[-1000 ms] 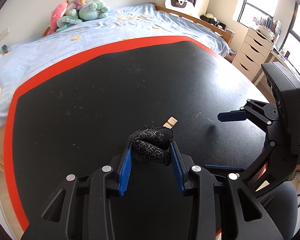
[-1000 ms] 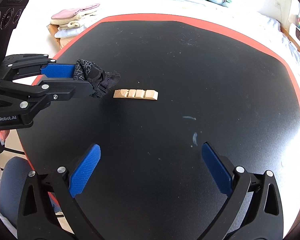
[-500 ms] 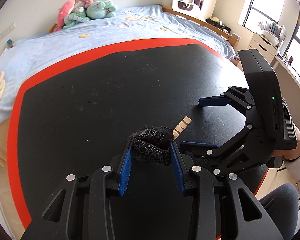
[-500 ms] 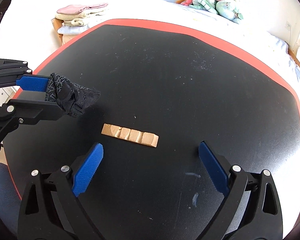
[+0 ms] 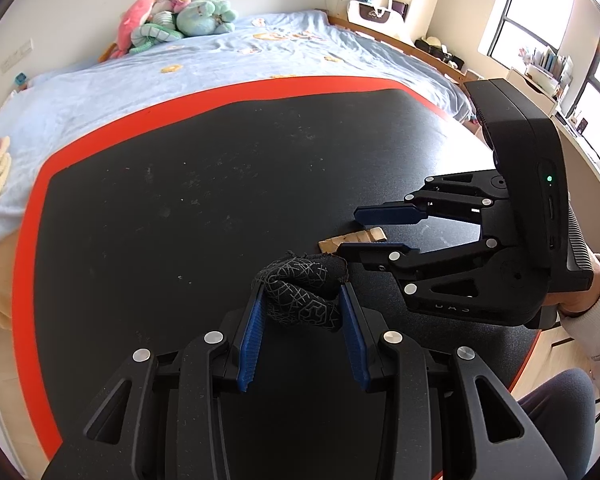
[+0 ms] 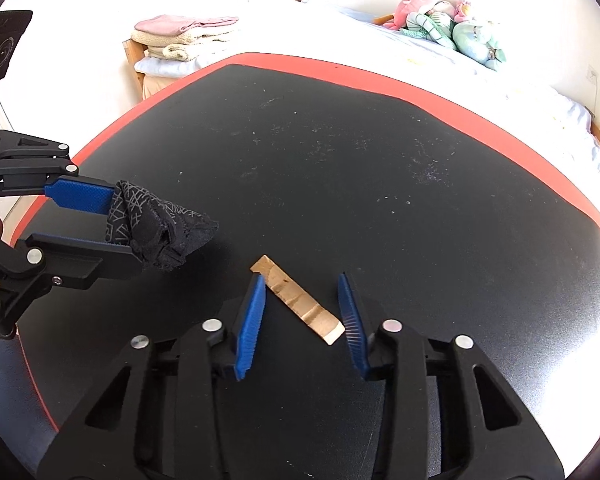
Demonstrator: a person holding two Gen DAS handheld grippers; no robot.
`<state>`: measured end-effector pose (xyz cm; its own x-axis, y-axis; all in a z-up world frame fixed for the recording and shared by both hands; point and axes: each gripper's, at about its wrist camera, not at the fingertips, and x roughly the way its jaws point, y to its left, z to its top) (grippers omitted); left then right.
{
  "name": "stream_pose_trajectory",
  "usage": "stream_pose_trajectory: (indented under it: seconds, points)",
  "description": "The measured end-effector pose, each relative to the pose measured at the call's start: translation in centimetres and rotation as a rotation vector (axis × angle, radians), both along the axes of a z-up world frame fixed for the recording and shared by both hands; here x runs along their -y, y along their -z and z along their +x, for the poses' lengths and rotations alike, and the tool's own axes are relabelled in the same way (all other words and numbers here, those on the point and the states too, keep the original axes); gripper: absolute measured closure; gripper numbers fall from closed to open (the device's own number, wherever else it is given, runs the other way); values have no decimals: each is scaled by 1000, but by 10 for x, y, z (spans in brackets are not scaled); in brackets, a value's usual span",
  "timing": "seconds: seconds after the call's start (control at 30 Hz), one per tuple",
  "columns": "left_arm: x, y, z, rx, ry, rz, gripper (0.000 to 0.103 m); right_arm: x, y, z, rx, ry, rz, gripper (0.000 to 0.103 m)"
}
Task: Collect trash
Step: 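Grasp the wooden clothespin with the right tool and lift it, then carry the black sock and clothespin over the wastebasket with both tools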
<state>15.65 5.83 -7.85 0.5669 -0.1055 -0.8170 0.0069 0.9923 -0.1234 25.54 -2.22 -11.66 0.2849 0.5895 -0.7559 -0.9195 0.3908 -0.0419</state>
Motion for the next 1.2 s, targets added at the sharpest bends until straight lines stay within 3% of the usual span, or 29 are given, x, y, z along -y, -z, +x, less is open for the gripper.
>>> stream_pose_trajectory:
  seconds: [0.07, 0.33, 0.77, 1.2]
  points:
    - [0, 0, -1, 1, 3, -2, 66, 0, -1, -2, -10, -1, -5, 84]
    - [2, -3, -4, 4, 22, -11, 66, 14, -6, -3, -67, 51, -12, 92]
    - [27, -23, -30, 21, 76, -14, 67, 65, -35, -30, -74, 119, 13, 92]
    - [62, -43, -78, 36, 136, -12, 67, 141, -65, -115, -69, 180, 82, 92]
